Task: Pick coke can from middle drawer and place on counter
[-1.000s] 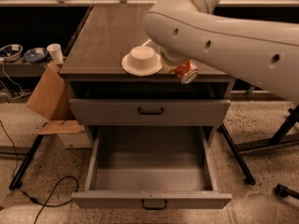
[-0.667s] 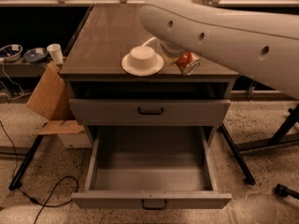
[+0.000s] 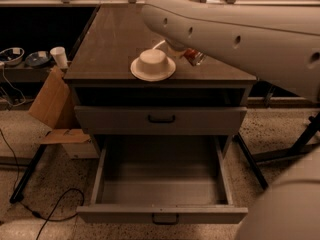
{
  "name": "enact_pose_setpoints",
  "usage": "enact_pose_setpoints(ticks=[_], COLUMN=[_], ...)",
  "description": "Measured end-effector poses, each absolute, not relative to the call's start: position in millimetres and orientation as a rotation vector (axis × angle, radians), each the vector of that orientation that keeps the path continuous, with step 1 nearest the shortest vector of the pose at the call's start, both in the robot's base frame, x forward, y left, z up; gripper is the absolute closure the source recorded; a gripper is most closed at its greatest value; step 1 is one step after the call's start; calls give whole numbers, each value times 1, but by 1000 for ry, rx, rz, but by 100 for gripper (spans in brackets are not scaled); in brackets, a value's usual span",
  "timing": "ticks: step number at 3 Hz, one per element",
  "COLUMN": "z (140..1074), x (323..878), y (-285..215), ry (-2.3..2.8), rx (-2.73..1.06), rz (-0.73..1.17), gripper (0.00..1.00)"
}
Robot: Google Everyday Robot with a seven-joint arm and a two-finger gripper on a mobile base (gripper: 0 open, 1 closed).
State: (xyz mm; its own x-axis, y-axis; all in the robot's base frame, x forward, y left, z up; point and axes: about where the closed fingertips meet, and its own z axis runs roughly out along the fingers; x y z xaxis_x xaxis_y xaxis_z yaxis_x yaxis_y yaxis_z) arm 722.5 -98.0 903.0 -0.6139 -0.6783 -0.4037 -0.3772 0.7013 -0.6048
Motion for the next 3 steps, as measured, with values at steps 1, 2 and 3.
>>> enact_pose_setpoints(ticks=[1,2,3], z=[896,883,867], x=[758,784,799], y=[-95,-97,-96], ry=[2267,2298,2351], rx=[-857,-886,-907], rz=[-657,-666,-656], gripper=[100,100,81])
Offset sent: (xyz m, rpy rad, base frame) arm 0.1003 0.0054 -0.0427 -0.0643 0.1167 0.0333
